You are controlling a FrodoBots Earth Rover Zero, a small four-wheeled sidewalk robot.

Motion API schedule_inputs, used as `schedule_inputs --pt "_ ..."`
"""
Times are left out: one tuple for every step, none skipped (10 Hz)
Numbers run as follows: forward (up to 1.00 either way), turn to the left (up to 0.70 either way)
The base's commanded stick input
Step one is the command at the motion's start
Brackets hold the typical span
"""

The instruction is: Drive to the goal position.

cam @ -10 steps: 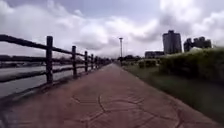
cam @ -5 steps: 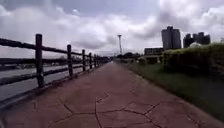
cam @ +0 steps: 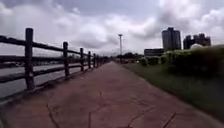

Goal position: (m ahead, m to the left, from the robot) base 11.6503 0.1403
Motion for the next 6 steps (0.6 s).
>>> schedule_inputs --pt "0.85 0.00" --pt "0.85 0.00" --pt "0.85 0.00" --pt "0.85 0.00" --pt "0.85 0.00" --pt "0.85 0.00"
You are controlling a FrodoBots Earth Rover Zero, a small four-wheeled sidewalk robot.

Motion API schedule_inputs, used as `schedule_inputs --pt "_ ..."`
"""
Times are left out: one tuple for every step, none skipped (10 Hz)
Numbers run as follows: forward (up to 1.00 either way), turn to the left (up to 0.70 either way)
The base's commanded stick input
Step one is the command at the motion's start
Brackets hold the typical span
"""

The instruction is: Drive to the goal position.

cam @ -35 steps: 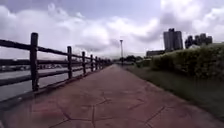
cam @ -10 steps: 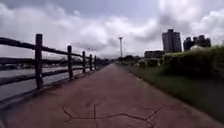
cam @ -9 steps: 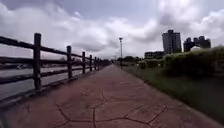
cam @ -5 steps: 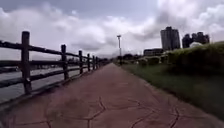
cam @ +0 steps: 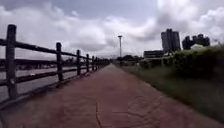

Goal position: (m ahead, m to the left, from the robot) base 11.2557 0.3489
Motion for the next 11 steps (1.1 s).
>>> schedule_inputs --pt "0.85 0.00" --pt "0.85 0.00" --pt "0.85 0.00" --pt "0.85 0.00" --pt "0.85 0.00" --pt "0.85 0.00" --pt "0.85 0.00" --pt "0.85 0.00" --pt "0.85 0.00" --pt "0.85 0.00" --pt "0.85 0.00"
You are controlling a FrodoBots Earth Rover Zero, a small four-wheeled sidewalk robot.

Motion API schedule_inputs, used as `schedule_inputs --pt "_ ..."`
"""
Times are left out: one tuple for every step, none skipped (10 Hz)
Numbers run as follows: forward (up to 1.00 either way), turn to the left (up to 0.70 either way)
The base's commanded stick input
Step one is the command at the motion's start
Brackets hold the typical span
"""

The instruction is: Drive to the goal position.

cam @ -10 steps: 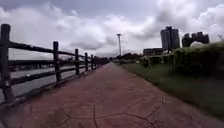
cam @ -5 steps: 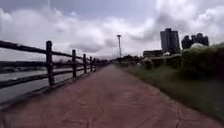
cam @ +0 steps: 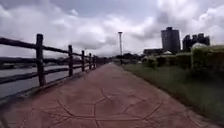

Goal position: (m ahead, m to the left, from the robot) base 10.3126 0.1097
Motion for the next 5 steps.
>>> schedule_inputs --pt "0.85 0.00" --pt "0.85 0.00" --pt "0.85 0.00" --pt "0.85 0.00" --pt "0.85 0.00"
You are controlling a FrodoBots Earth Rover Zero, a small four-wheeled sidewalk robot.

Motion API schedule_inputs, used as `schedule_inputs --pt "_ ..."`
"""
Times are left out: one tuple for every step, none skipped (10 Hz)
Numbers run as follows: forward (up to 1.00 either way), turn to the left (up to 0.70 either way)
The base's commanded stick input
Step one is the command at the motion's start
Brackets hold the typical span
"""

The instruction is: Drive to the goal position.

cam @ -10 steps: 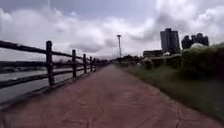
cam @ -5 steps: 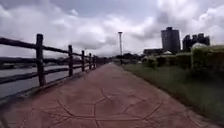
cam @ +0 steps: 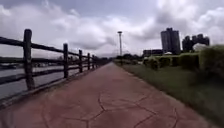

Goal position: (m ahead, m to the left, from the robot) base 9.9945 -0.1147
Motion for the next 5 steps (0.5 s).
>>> schedule_inputs --pt "0.85 0.00" --pt "0.85 0.00" --pt "0.85 0.00" --pt "0.85 0.00" --pt "0.85 0.00"
